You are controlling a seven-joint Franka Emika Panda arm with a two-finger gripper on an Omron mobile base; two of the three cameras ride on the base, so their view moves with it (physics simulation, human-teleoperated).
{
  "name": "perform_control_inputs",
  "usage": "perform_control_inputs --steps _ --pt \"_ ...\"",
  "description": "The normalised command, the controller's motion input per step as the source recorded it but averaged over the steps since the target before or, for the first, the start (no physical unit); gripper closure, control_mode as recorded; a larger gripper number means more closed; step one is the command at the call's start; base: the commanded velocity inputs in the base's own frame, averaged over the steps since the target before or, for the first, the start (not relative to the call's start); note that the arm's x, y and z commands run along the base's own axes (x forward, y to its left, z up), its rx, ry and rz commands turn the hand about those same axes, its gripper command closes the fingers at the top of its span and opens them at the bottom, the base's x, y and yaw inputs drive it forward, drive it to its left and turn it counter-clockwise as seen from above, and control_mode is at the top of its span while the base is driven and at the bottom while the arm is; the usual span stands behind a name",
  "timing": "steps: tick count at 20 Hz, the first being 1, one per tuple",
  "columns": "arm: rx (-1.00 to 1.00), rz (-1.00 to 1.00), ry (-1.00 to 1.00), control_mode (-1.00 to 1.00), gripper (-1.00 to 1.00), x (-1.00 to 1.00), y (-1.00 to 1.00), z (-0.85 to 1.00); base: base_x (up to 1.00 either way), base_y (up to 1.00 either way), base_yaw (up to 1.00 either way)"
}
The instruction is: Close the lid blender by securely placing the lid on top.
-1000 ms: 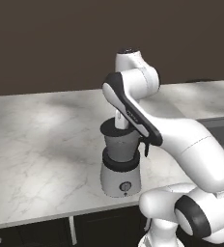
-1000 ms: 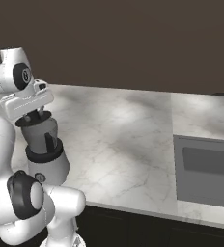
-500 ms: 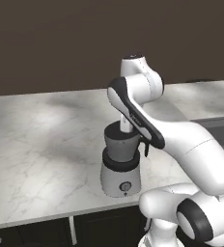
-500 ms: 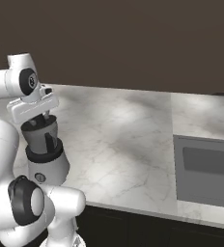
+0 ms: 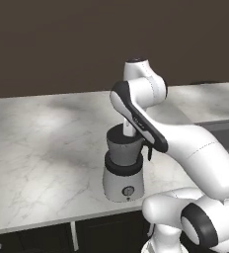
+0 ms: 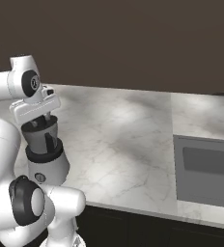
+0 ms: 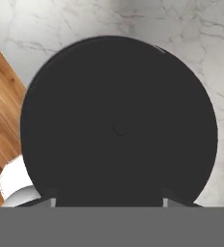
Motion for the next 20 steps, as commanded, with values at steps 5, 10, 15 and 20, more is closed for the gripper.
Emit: perform_control_inputs --steps 5,10,15,20 --pt "0.01 0.00 0.00 -1.00 1.00 0.00 0.00 -0.14 0.00 0.00 0.00" --pt "0.00 0.00 0.00 -1.00 1.00 0.00 0.00 -0.09 0.00 0.00 0.00" --pt "0.00 0.00 0.00 -1.00 1.00 0.00 0.00 -0.05 0.00 0.00 0.00" --pt "0.00 0.01 0.00 -1.00 1.00 0.00 0.00 -0.10 0.00 0.00 0.00"
